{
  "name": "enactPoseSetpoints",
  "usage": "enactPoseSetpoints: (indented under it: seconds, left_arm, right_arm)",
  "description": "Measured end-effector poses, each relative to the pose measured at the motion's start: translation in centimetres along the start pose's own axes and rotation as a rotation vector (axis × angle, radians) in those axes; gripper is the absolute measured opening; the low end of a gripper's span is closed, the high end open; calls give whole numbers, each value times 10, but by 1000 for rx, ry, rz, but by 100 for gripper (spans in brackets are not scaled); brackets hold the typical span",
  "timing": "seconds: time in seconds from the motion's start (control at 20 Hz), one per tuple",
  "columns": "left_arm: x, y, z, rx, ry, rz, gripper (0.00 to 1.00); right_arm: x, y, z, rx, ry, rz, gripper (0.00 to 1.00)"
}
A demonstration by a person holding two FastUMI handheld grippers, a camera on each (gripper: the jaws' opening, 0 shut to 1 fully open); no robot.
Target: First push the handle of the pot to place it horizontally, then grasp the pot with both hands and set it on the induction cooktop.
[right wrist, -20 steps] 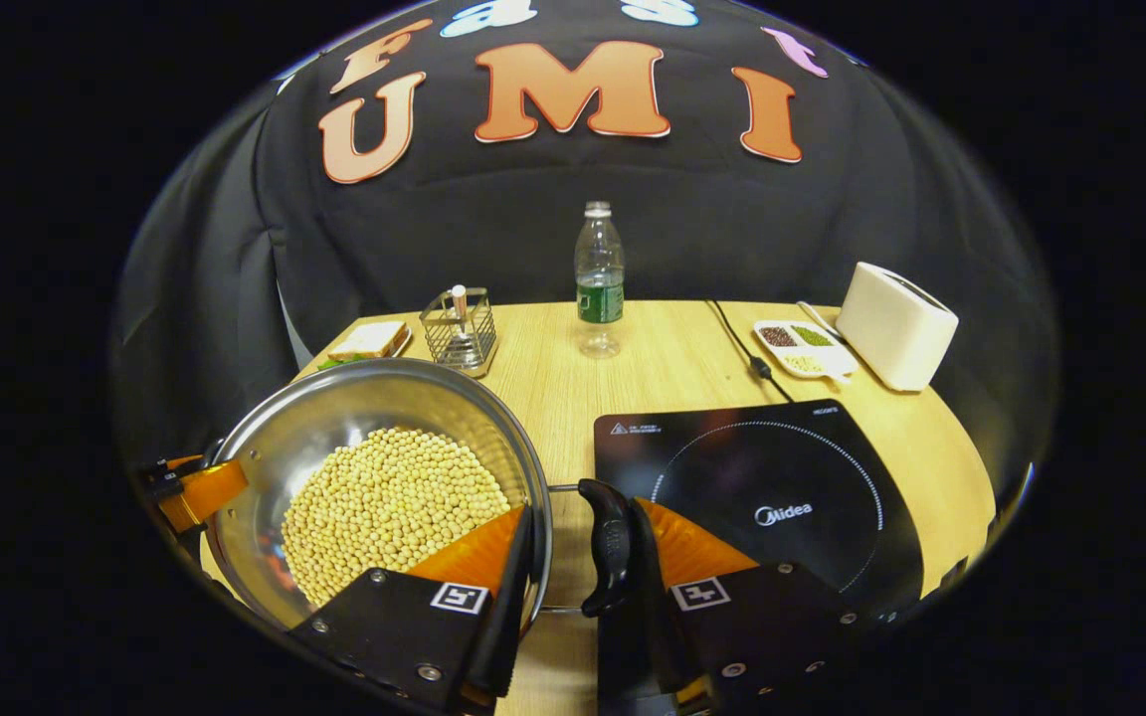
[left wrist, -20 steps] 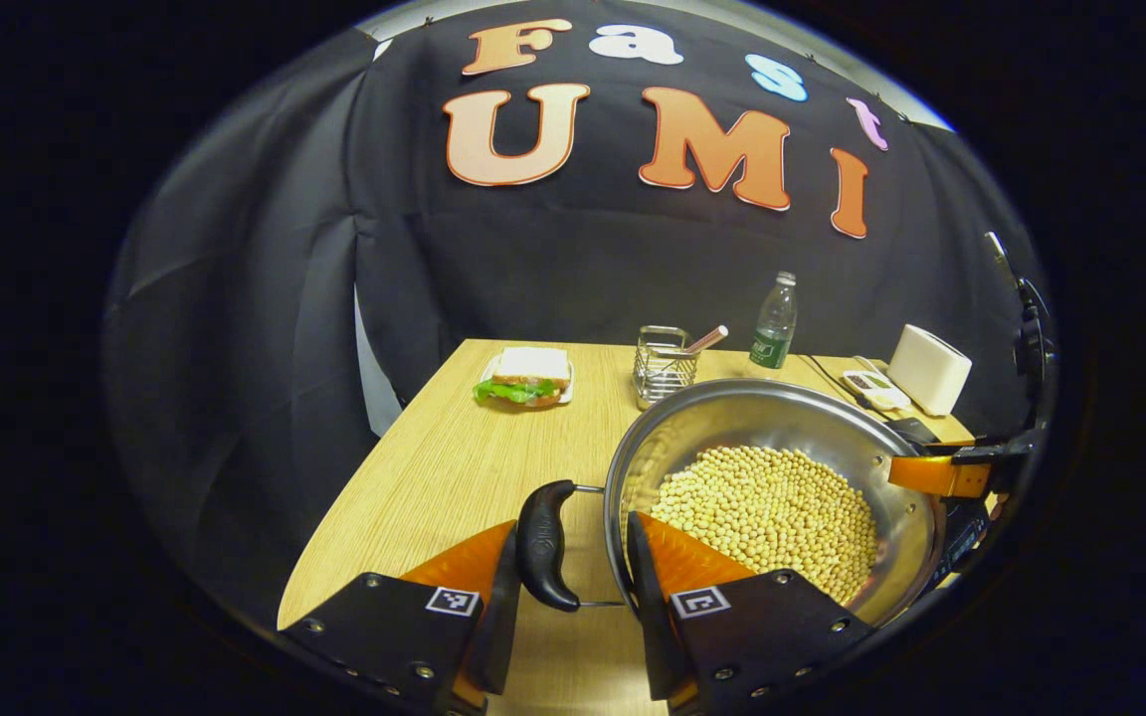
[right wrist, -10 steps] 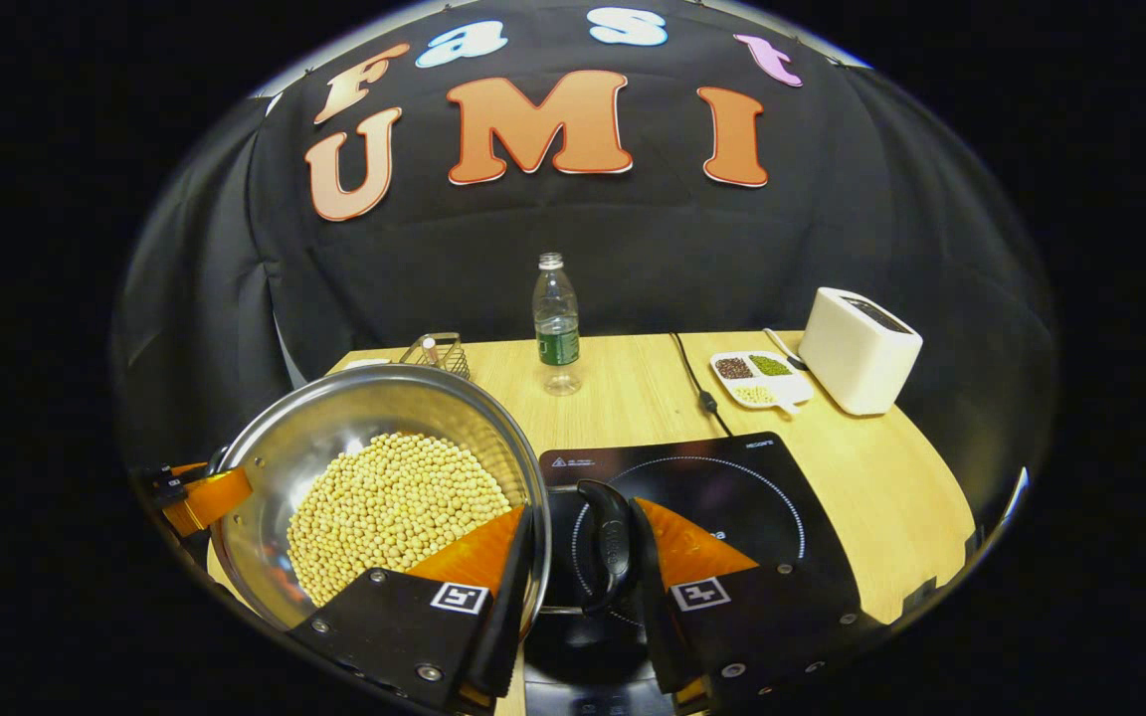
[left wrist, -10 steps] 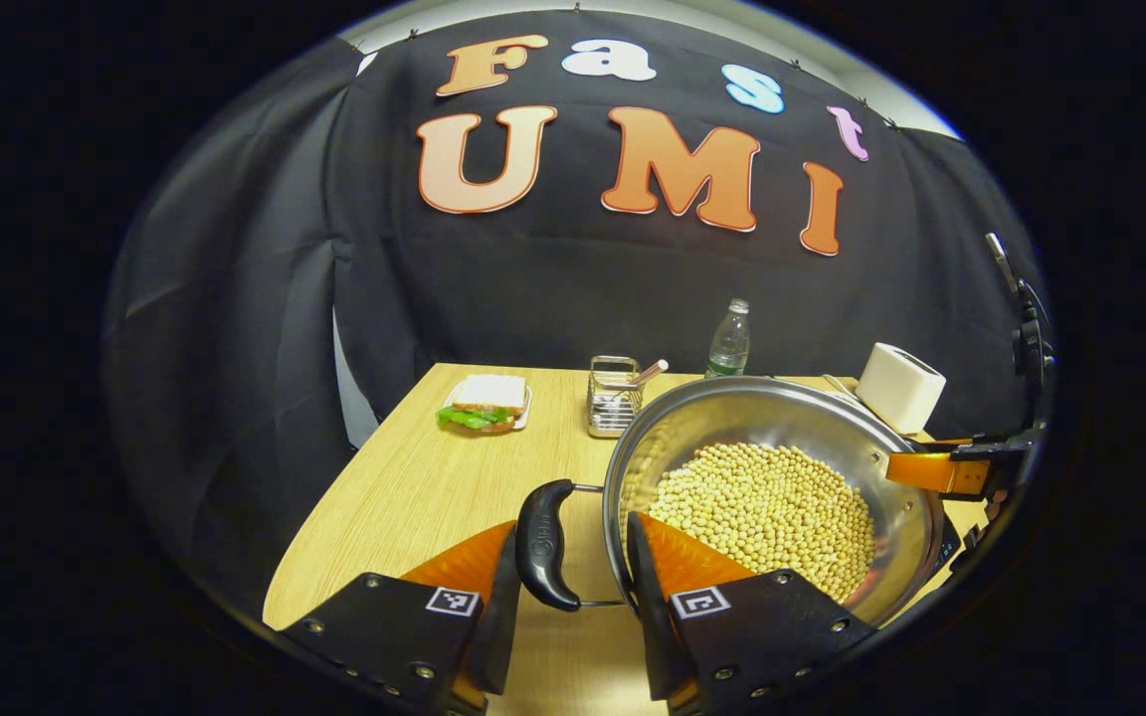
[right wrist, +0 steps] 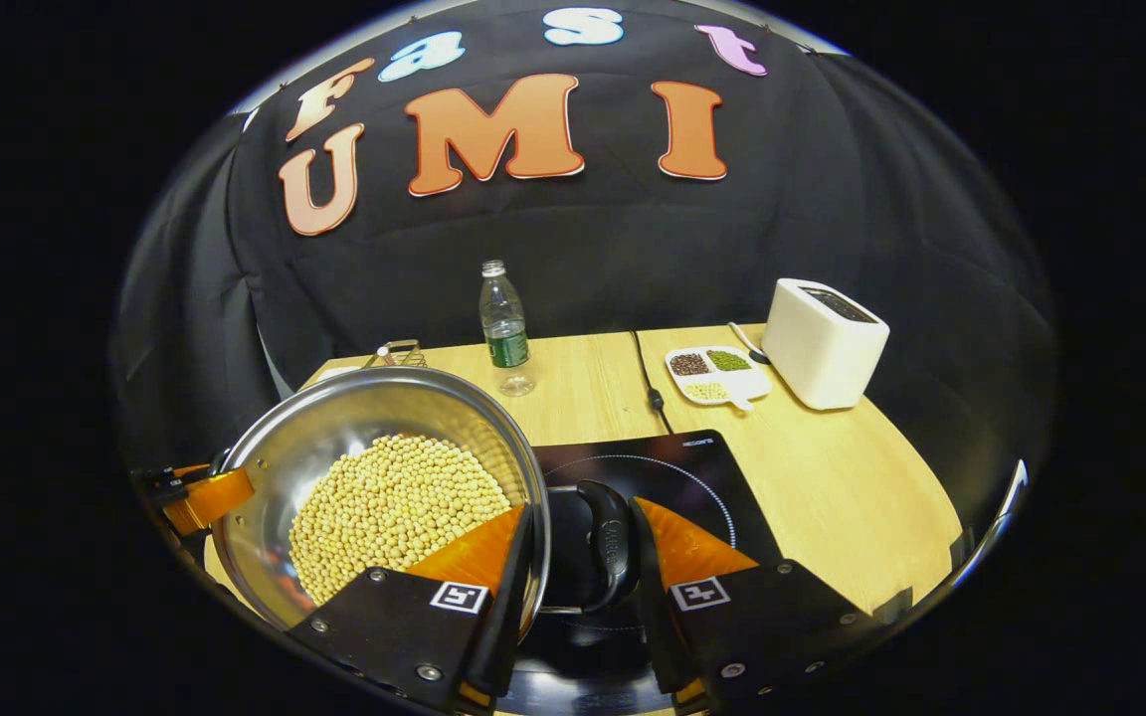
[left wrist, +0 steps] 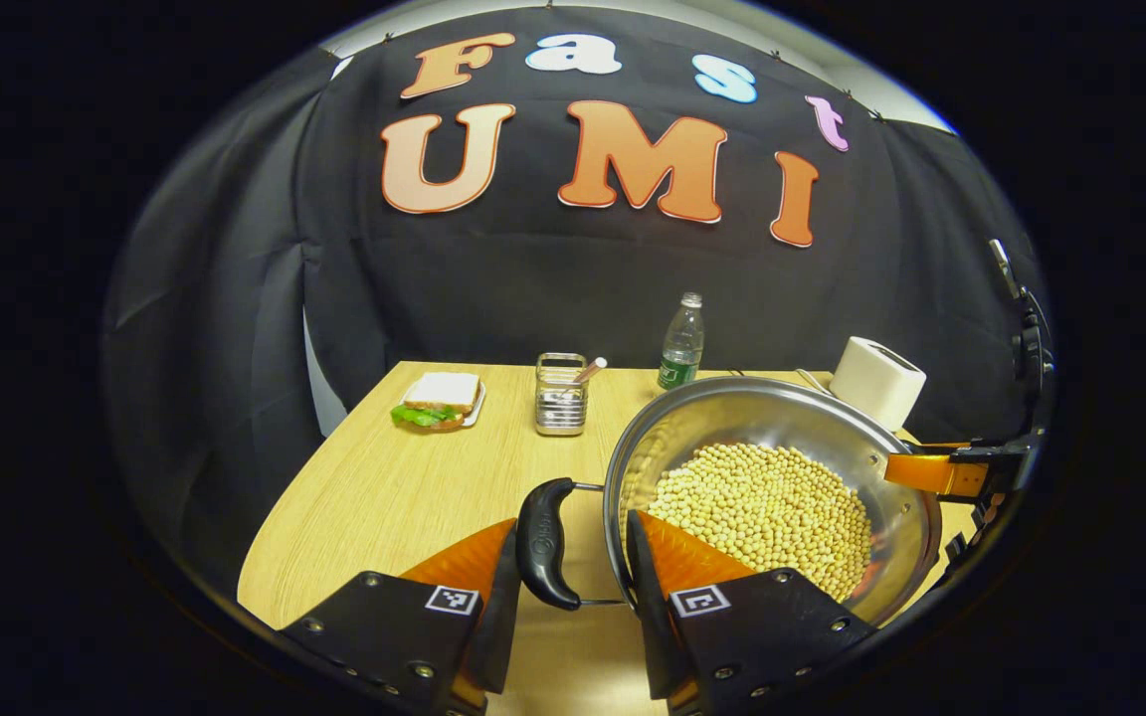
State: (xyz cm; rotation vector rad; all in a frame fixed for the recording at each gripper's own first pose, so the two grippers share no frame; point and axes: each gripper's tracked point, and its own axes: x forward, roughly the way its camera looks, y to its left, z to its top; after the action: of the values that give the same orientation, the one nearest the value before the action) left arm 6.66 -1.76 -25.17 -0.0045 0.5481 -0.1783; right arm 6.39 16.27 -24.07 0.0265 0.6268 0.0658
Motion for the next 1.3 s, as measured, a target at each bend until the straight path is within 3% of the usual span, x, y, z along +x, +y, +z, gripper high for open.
enactPoseSetpoints:
  seconds: [0.15,0.2,0.25,0.3,0.45,0.5,0.55,1.05,1.1,1.15,1.25,1.3]
  left_arm:
    - [3,-22,-1,11,8,-13,55]
    - [5,-30,-3,18,13,-16,55]
    - [6,-37,-4,22,18,-22,55]
    - [7,-46,-4,26,23,-29,55]
    - [13,-67,-4,31,29,-46,55]
    - [13,-72,-4,32,30,-51,53]
    - [15,-80,-5,32,31,-55,53]
    - [37,-136,-23,66,83,-101,54]
    - [40,-141,-25,67,90,-104,54]
    - [43,-144,-28,69,98,-108,53]
    - [49,-149,-33,68,109,-112,55]
    - [52,-151,-34,68,114,-114,55]
  right_arm:
    - [0,-22,0,10,0,-13,48]
    - [0,-29,0,12,0,-18,53]
    - [0,-36,0,17,0,-24,48]
    - [0,-43,-1,23,3,-30,53]
    - [1,-62,-3,36,9,-42,53]
    - [0,-68,-3,38,10,-47,48]
    - [0,-74,-4,39,11,-52,53]
    - [10,-126,-22,84,43,-93,53]
    - [12,-131,-24,87,48,-96,48]
    - [15,-135,-25,88,53,-100,53]
    - [20,-141,-29,91,63,-104,48]
    - [23,-143,-30,91,68,-105,53]
